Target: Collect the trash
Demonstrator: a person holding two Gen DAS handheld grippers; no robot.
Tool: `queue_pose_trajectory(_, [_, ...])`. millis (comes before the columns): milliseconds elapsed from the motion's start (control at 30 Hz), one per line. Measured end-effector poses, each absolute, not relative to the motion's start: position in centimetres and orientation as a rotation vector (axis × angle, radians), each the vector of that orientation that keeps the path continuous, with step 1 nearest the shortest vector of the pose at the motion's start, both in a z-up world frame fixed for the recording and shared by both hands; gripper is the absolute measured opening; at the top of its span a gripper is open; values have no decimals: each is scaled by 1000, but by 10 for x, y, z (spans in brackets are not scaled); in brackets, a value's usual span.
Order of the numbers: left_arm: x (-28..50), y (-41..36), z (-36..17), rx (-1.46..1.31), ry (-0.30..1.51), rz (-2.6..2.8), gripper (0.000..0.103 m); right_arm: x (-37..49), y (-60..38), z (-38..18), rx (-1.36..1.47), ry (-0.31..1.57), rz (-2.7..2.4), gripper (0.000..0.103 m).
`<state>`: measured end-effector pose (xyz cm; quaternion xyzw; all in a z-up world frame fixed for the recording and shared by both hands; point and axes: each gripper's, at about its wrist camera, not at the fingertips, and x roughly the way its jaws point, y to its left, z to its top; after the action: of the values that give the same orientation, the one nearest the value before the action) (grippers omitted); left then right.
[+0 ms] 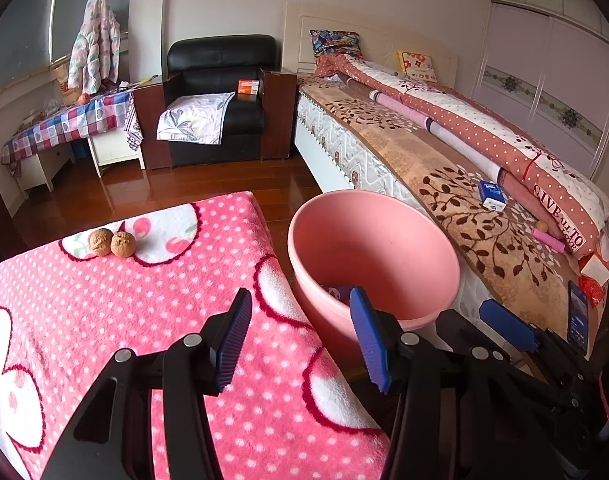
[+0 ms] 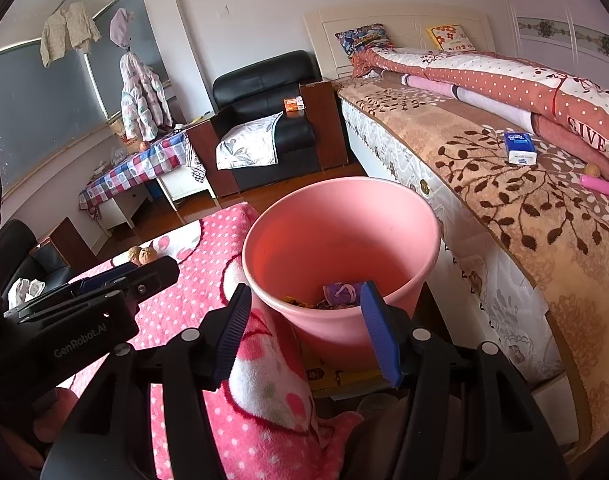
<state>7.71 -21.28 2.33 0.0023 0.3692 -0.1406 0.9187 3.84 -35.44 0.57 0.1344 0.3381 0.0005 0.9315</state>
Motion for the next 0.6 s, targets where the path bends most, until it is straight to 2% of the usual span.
queue_pose_trajectory(600, [78, -211, 19, 6, 766, -287, 51, 32, -358, 15, 260, 616, -35, 58])
